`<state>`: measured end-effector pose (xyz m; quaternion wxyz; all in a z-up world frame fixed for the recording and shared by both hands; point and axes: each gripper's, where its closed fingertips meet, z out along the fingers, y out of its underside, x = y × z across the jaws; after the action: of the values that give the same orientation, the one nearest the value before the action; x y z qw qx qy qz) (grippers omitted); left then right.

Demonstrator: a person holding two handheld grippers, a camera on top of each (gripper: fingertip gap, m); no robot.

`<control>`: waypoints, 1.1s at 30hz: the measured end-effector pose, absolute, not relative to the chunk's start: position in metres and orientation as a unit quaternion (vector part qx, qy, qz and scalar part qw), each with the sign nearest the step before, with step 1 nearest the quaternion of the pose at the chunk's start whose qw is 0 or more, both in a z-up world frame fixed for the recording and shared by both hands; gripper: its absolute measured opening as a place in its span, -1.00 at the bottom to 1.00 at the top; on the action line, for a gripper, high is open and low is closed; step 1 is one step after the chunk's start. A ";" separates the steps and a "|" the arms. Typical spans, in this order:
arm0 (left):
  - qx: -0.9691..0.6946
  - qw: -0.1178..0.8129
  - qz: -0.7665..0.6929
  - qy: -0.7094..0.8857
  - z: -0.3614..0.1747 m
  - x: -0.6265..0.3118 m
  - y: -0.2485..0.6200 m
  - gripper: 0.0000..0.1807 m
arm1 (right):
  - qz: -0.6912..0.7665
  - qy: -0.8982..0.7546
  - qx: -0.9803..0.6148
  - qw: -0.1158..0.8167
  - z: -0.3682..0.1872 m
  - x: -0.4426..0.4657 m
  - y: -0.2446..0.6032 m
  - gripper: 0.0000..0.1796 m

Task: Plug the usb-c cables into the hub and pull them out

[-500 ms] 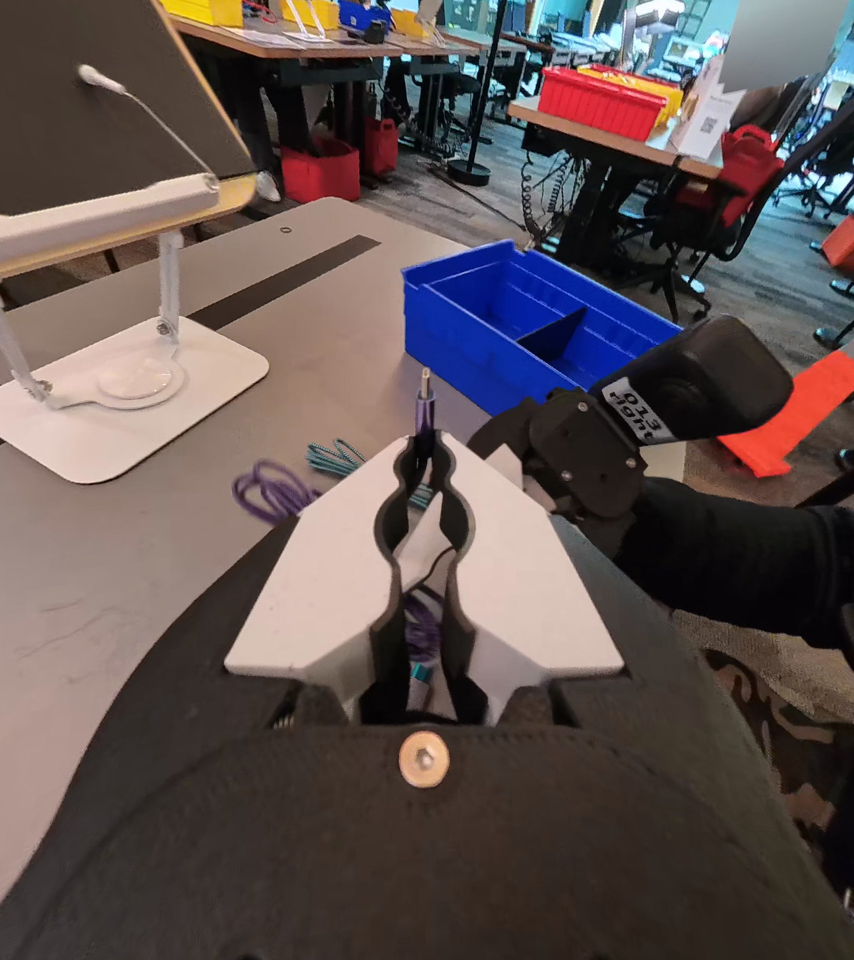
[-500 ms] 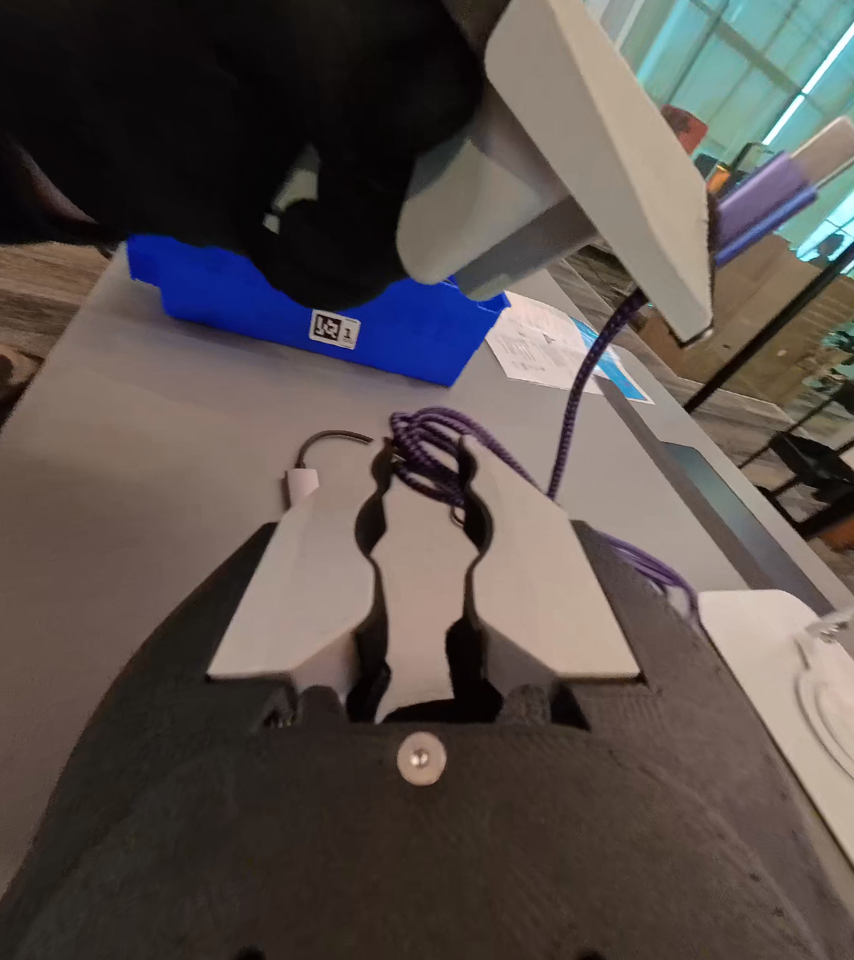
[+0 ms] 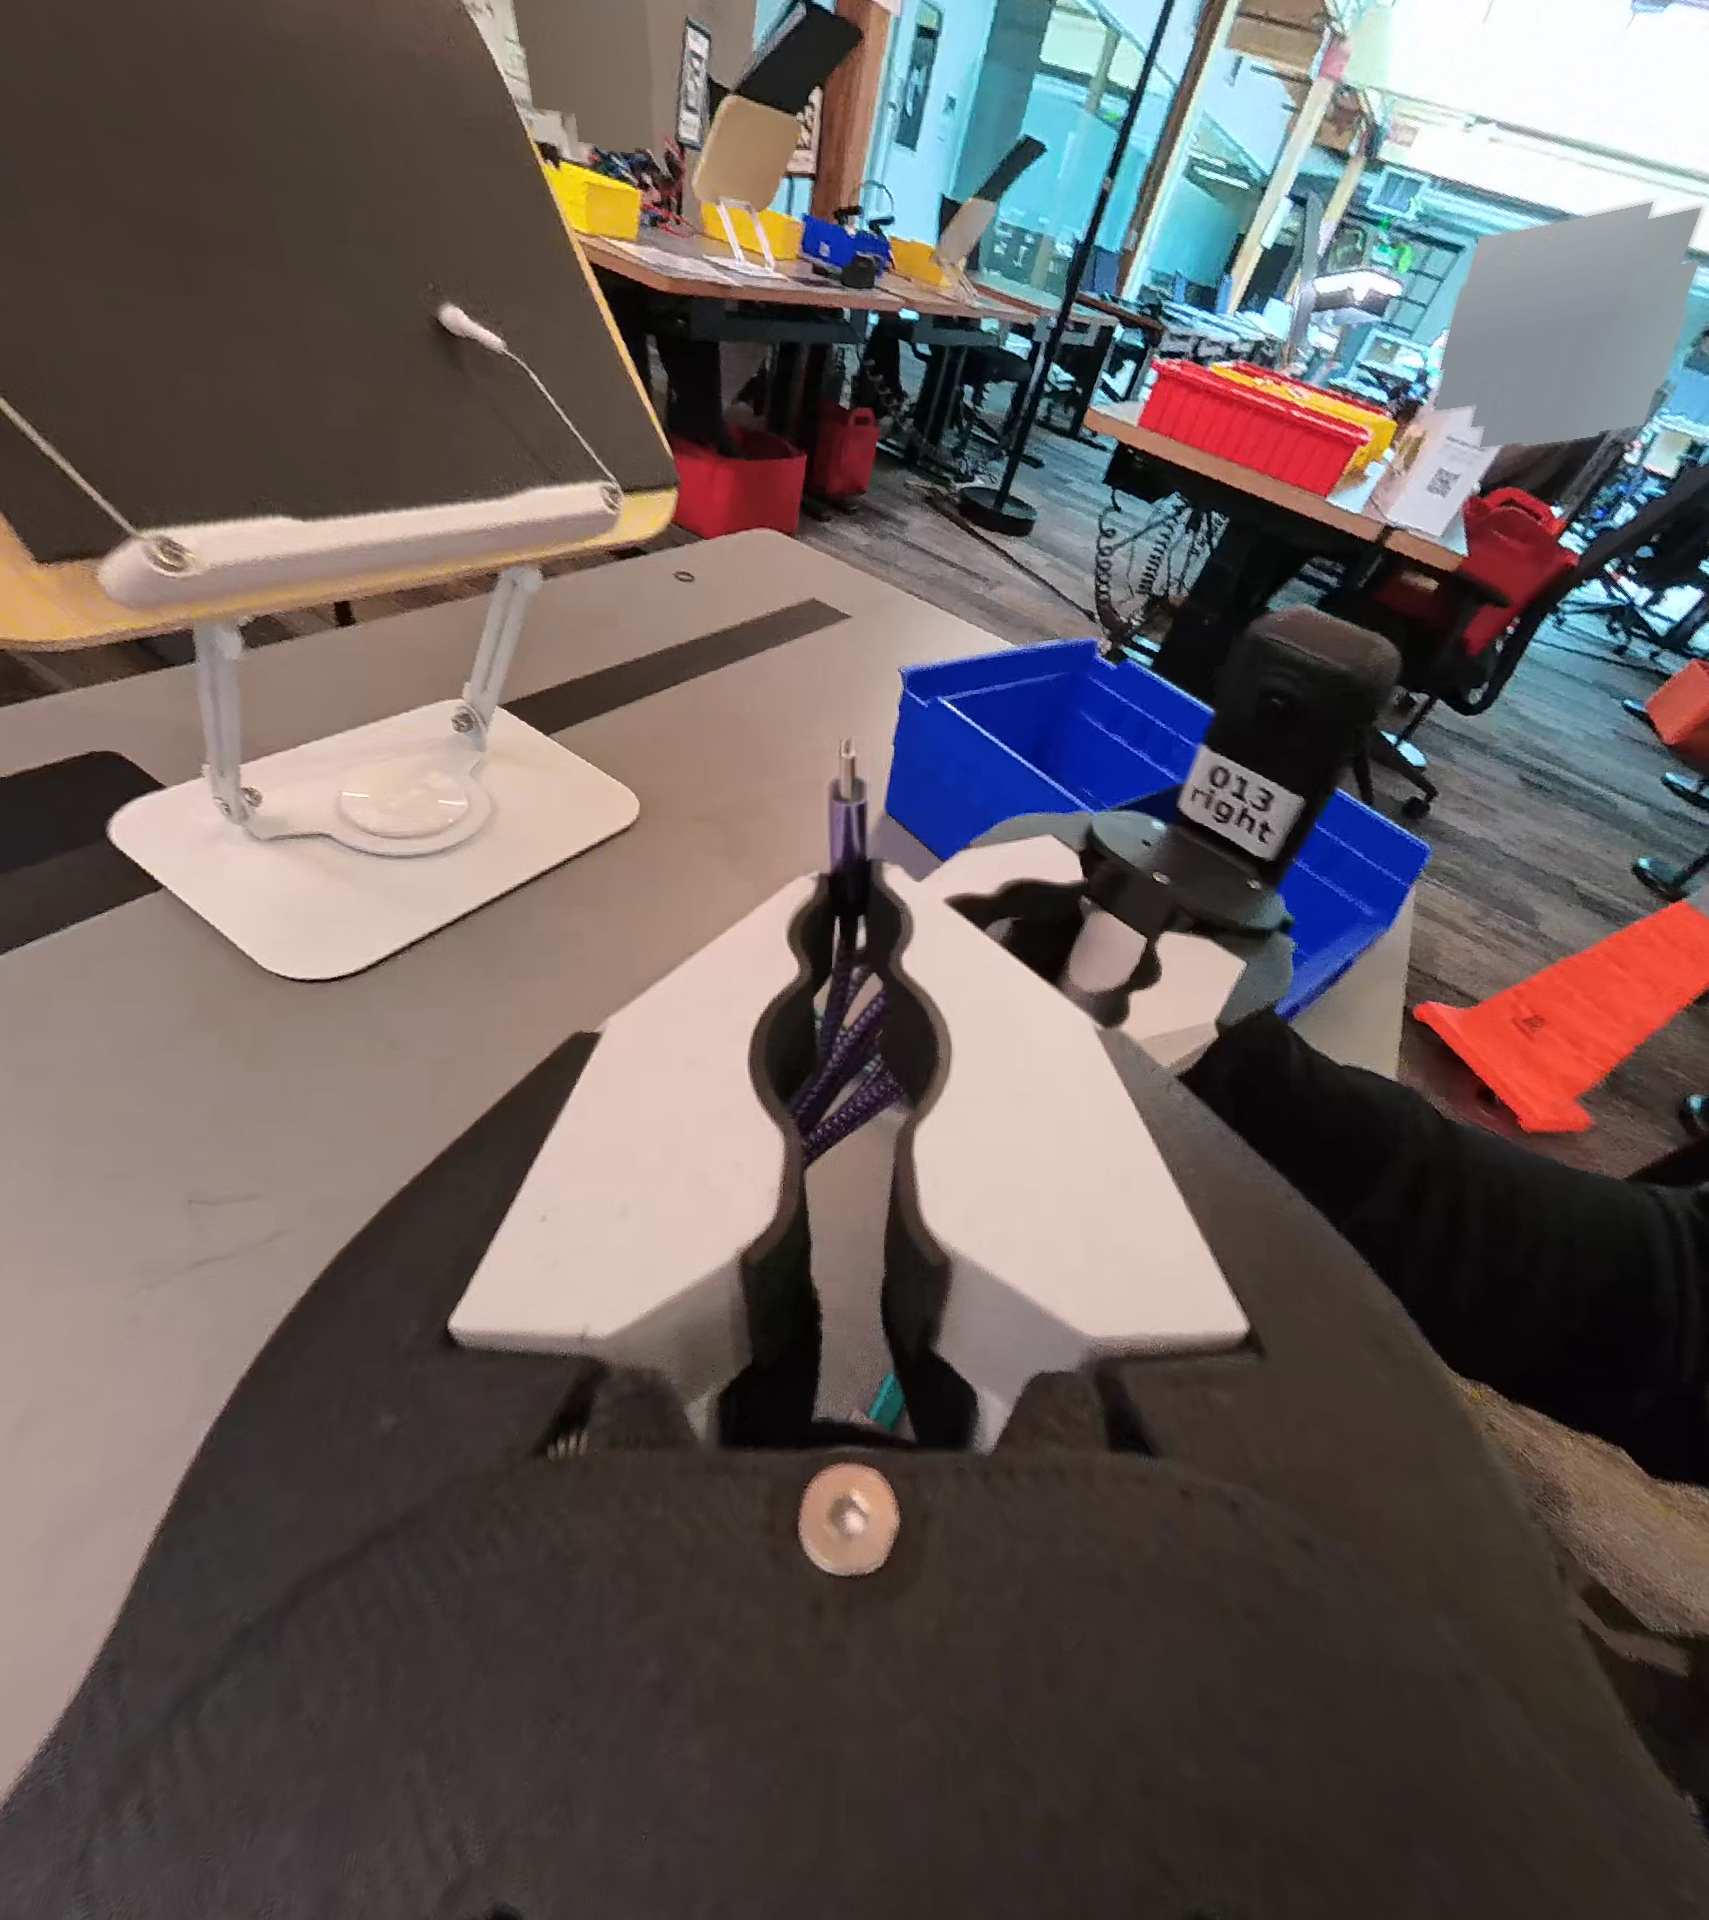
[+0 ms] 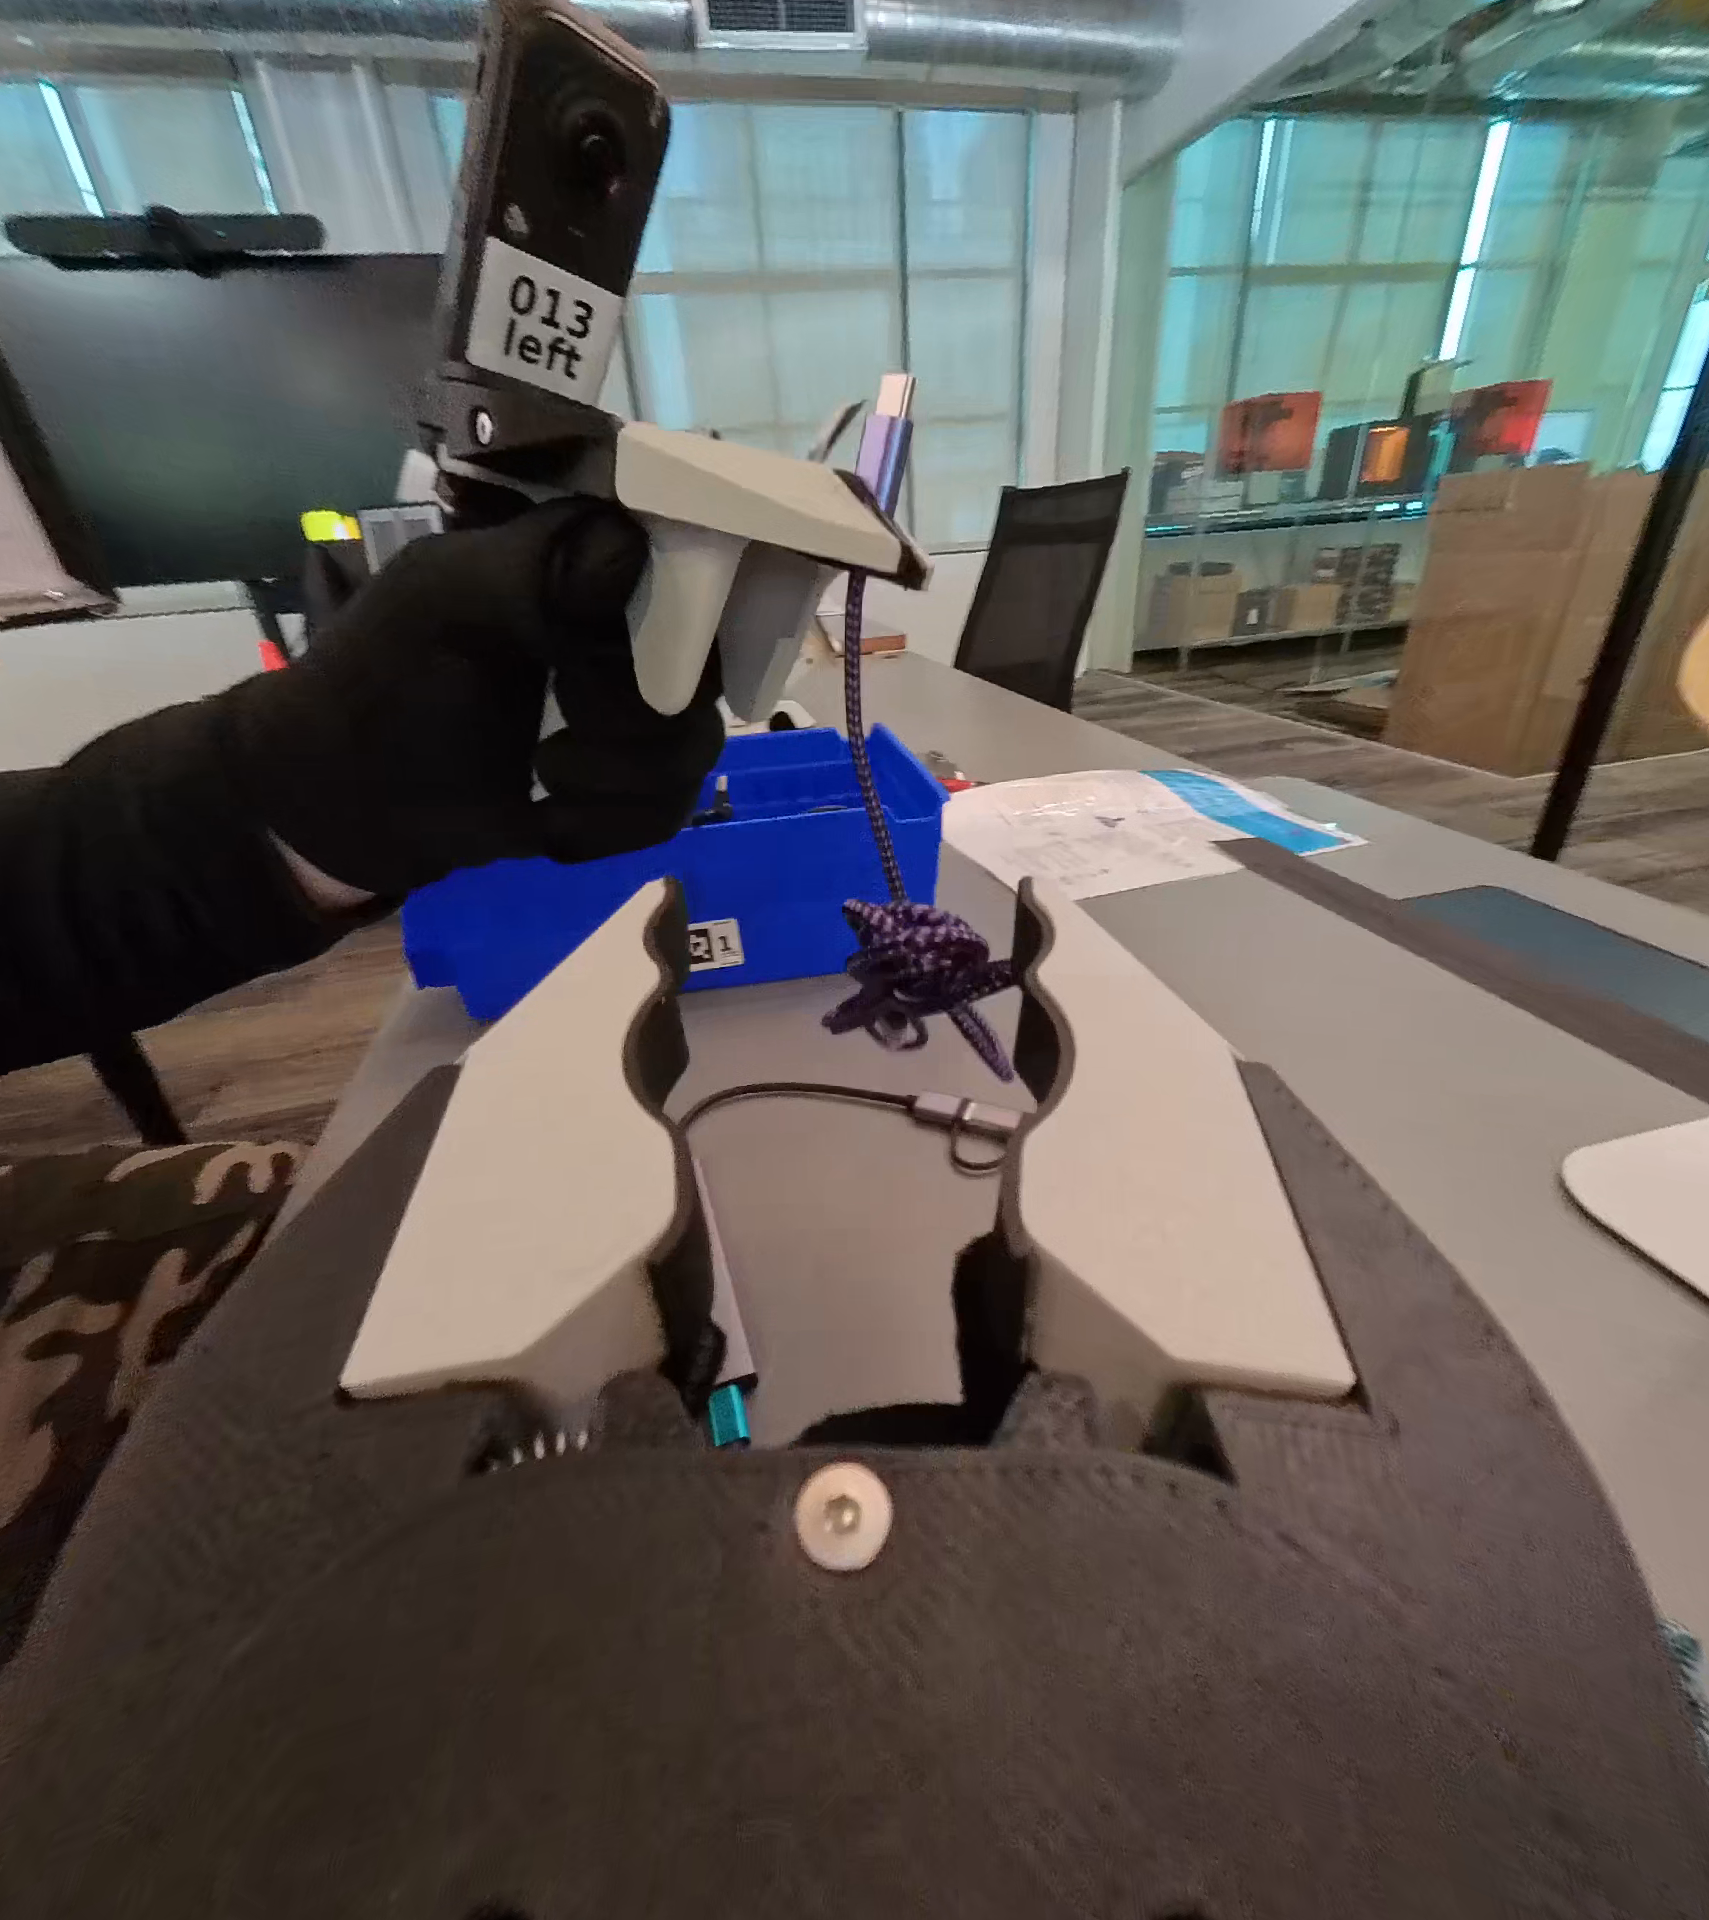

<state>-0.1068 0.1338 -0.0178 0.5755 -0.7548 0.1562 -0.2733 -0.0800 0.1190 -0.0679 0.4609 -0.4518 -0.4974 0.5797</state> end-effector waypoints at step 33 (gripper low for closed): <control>-0.710 0.605 -0.330 0.145 -0.005 -0.057 0.136 -0.98 | 0.704 -0.371 -0.456 0.399 -0.053 -0.070 0.135 -1.00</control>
<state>-0.0571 0.1359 -0.0051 0.6048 -0.7103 0.1452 -0.3295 -0.0704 0.1349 -0.0533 0.3985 -0.4561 -0.3710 0.7040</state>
